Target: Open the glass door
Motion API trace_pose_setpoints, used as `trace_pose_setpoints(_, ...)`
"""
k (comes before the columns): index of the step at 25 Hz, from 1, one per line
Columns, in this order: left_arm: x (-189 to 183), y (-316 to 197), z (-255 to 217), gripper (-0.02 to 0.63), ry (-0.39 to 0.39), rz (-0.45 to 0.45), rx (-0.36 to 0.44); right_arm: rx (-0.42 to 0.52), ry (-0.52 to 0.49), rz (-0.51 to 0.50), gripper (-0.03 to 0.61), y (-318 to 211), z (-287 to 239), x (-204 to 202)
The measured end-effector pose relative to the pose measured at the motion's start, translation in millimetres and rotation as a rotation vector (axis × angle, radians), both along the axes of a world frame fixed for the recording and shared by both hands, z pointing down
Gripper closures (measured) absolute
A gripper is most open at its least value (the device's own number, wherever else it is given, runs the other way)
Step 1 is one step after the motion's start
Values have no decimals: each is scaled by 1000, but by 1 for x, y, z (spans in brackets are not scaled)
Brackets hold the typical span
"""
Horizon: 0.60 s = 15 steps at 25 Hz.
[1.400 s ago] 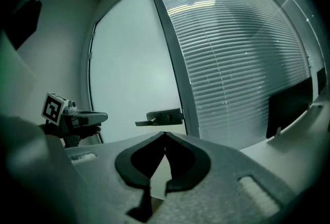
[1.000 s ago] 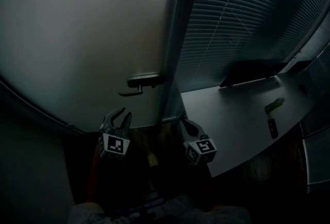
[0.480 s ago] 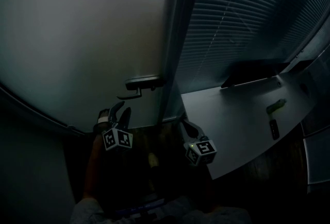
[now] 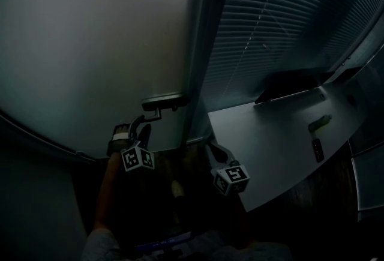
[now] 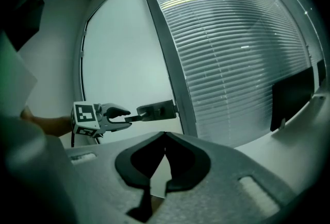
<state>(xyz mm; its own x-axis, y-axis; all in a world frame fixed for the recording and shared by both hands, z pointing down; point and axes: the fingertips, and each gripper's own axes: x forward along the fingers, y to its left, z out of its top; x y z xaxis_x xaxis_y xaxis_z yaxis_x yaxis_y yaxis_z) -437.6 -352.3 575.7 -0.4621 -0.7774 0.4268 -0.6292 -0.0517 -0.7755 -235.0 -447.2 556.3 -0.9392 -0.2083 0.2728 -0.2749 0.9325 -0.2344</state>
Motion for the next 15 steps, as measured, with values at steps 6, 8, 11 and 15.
trace_pose_setpoints(6,-6,-6,10,425,13,7,-9,-10,2,13,575,-4,-1,-6)
trace_pose_setpoints(8,-9,-9,11,425,12,5,-11,-15,2,19,576,-6,0,-7)
trace_pose_setpoints(11,-13,-13,12,425,3,3,-15,-30,2,25,576,-8,3,-9)
trace_pose_setpoints(15,-15,-17,12,434,0,4,-16,-24,8,9,577,-12,14,-9)
